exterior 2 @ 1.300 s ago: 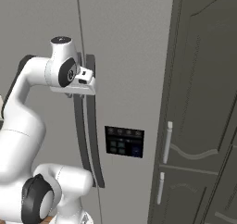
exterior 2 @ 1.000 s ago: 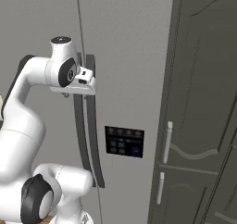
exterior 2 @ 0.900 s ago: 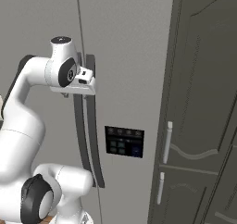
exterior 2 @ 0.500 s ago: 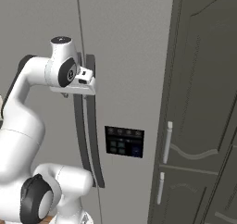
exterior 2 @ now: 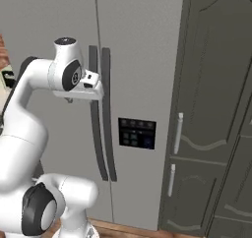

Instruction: Retrieve the sausage and cheese from the fridge and place them on the cutting board on the counter.

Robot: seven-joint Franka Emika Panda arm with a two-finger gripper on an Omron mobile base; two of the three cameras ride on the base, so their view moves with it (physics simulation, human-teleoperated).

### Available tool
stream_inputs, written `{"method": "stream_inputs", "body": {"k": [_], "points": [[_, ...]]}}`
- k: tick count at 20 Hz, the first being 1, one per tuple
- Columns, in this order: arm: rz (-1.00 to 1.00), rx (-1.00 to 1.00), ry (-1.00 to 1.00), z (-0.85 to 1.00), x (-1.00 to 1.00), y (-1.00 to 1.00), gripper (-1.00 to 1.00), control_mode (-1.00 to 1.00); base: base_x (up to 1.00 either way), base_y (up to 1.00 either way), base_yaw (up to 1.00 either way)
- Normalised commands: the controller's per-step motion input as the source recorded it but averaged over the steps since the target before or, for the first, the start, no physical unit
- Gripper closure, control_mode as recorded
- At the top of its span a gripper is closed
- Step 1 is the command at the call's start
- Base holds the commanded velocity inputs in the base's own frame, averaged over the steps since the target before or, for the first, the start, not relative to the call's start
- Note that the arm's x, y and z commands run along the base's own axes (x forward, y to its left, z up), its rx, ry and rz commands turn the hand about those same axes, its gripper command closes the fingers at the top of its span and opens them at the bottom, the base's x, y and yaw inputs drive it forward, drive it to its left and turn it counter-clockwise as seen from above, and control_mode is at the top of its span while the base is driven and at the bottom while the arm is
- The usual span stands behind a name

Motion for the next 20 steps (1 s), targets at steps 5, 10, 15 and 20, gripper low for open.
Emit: {"method": "stream_inputs", "body": {"k": [5,10,15,20], "points": [[0.00,0.00,0.00,0.00,0.00,0.00,-1.00,1.00,-0.39,0.43,-0.04],[0.00,0.00,0.00,0.00,0.00,0.00,-1.00,1.00,-0.40,0.57,-0.08],[0.00,0.00,0.00,0.00,0.00,0.00,-1.00,1.00,-0.24,-0.01,-0.06],[0.00,0.00,0.00,0.00,0.00,0.00,-1.00,1.00,-0.33,-0.10,0.00]]}}
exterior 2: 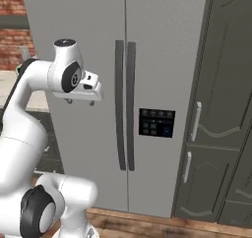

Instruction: Retrieve the sausage and cheese from the fridge and place them on the cutting board on the counter.

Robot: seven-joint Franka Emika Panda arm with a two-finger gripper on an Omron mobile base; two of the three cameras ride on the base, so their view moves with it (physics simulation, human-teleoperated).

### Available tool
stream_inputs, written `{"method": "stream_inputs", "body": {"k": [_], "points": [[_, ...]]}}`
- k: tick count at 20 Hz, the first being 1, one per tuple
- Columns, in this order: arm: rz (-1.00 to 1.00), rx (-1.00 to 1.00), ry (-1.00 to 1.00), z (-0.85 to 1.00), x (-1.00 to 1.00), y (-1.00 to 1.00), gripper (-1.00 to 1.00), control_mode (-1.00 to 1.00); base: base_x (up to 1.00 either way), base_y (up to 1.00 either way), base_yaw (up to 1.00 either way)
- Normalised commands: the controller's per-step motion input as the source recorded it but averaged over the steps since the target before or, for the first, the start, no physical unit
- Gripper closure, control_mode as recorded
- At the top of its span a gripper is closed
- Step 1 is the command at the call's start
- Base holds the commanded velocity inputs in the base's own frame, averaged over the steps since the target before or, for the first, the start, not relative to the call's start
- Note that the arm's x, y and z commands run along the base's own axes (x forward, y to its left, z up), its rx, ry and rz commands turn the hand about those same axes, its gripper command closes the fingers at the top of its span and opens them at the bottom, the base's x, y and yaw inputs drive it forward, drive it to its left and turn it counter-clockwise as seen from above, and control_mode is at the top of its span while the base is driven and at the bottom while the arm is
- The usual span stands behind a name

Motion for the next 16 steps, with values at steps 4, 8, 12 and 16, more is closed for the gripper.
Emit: {"method": "stream_inputs", "body": {"k": [4,8,12,16], "points": [[0.00,0.00,0.00,0.00,0.00,0.00,-1.00,1.00,-0.55,0.00,0.00],[0.00,0.00,0.00,0.00,0.00,0.00,-1.00,1.00,-0.14,0.00,0.00],[0.00,0.00,0.00,0.00,0.00,0.00,-1.00,1.00,0.00,0.00,0.00],[0.00,0.00,0.00,0.00,0.00,0.00,-1.00,1.00,0.00,0.00,0.00]]}}
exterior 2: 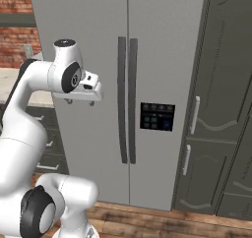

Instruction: Retrieve the sausage and cheese from the fridge and place them on the cutting board on the counter.

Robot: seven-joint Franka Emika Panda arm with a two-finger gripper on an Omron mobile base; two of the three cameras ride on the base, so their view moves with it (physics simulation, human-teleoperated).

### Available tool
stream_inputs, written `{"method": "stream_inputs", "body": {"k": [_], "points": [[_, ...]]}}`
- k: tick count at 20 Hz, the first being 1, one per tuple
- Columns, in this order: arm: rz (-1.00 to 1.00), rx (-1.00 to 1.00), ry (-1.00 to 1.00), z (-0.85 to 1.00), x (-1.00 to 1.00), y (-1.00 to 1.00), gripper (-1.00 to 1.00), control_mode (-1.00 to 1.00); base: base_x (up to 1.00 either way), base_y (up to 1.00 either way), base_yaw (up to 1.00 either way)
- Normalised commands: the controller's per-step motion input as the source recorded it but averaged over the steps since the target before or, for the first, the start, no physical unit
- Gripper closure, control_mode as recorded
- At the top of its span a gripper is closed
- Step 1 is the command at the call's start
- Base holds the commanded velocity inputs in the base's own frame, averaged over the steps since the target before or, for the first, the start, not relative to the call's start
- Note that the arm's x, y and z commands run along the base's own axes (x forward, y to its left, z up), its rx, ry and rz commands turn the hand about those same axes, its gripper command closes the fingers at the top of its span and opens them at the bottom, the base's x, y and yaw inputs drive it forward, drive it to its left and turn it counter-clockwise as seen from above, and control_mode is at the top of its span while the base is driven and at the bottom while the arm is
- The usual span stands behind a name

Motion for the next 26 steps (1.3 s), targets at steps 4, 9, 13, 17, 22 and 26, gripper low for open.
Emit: {"method": "stream_inputs", "body": {"k": [4,9,13,17,22,26], "points": [[0.00,0.00,0.00,0.00,0.00,0.00,-1.00,-1.00,0.00,0.00,0.00],[0.00,0.00,0.00,0.00,0.00,0.00,-1.00,-1.00,0.00,0.00,0.00],[0.00,0.01,-0.01,0.00,-0.14,0.00,-1.00,-1.00,0.00,0.00,0.00],[0.00,-0.01,0.05,-0.28,0.45,-0.14,-1.00,-1.00,0.00,0.00,0.00],[0.00,-0.03,-0.07,-0.43,0.59,-0.16,-1.00,-1.00,0.00,0.00,0.00],[0.00,-0.01,-0.14,-0.38,0.38,-0.27,-1.00,-1.00,0.00,0.00,0.00]]}}
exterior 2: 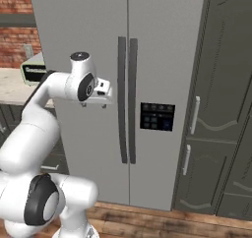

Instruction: Retrieve the sausage and cheese from the fridge and place them on the cutting board on the counter.

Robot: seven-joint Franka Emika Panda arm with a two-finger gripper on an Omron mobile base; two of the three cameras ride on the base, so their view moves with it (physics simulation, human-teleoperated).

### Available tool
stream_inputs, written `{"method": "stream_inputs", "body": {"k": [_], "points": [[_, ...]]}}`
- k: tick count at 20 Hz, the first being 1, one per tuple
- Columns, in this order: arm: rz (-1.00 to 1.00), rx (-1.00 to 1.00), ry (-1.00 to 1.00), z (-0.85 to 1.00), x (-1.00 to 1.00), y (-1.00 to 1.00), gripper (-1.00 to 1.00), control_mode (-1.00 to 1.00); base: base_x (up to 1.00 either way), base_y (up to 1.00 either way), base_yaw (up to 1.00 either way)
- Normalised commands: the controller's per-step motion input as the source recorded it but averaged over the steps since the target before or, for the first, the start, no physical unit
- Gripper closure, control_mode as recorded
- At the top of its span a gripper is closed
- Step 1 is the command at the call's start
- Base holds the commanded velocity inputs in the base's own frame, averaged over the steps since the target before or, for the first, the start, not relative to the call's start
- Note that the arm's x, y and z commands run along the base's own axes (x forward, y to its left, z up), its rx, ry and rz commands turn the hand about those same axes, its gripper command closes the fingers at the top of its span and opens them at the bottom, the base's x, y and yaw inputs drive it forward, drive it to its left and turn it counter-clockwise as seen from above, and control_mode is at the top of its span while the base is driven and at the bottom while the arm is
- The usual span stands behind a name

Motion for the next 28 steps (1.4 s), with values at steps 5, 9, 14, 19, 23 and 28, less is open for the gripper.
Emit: {"method": "stream_inputs", "body": {"k": [5,9,14,19,23,28], "points": [[0.01,0.00,-0.25,-0.31,0.10,-0.55,-1.00,-1.00,0.00,0.00,0.00],[0.00,0.01,-0.24,-0.16,0.07,-0.46,-1.00,-1.00,0.00,0.00,0.00],[-0.02,0.02,-0.03,0.00,0.24,-0.02,-1.00,-1.00,0.00,0.00,0.00],[-0.02,0.00,0.01,0.19,0.32,0.00,-1.00,-1.00,0.00,0.00,0.00],[0.00,0.01,0.00,0.11,0.41,0.00,-1.00,-1.00,0.00,0.00,0.00],[0.00,0.00,0.00,0.00,0.49,0.05,-1.00,-1.00,0.00,0.00,0.00]]}}
